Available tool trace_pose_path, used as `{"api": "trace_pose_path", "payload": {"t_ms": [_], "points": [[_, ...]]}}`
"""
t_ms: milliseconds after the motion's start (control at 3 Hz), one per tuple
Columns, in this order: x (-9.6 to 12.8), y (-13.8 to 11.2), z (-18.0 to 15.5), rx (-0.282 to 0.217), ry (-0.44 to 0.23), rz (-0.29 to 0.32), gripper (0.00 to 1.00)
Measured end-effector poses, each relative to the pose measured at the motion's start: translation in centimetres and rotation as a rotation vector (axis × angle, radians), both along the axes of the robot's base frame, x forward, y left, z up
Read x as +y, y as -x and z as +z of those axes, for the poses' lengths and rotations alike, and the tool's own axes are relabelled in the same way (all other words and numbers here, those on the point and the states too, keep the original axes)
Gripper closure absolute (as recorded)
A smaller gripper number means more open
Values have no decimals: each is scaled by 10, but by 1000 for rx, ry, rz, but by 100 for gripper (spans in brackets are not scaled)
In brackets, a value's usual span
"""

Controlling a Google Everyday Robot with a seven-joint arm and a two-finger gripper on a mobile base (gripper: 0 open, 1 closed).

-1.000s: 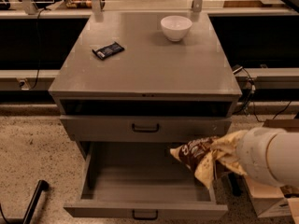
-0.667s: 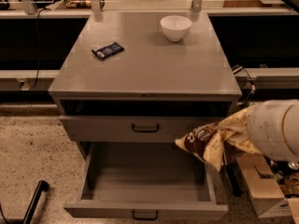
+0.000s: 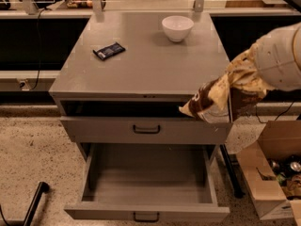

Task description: Pick brown chip bag from middle drawer and place on counter

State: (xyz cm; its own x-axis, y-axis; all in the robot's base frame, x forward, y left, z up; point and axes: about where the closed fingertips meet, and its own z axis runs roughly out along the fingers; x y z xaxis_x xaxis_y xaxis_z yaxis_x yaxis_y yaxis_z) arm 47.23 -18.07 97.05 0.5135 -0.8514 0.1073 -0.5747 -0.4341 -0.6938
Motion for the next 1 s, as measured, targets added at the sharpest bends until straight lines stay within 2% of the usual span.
{"api": "trace_pose_path", "payload": {"t_ms": [333,667,1000], "points": [[3,-21,42,-47,13,-23,100],[1,-42,76,-77,-3,-51,100],[14,-61,101,-101,-26,-31,100]]}}
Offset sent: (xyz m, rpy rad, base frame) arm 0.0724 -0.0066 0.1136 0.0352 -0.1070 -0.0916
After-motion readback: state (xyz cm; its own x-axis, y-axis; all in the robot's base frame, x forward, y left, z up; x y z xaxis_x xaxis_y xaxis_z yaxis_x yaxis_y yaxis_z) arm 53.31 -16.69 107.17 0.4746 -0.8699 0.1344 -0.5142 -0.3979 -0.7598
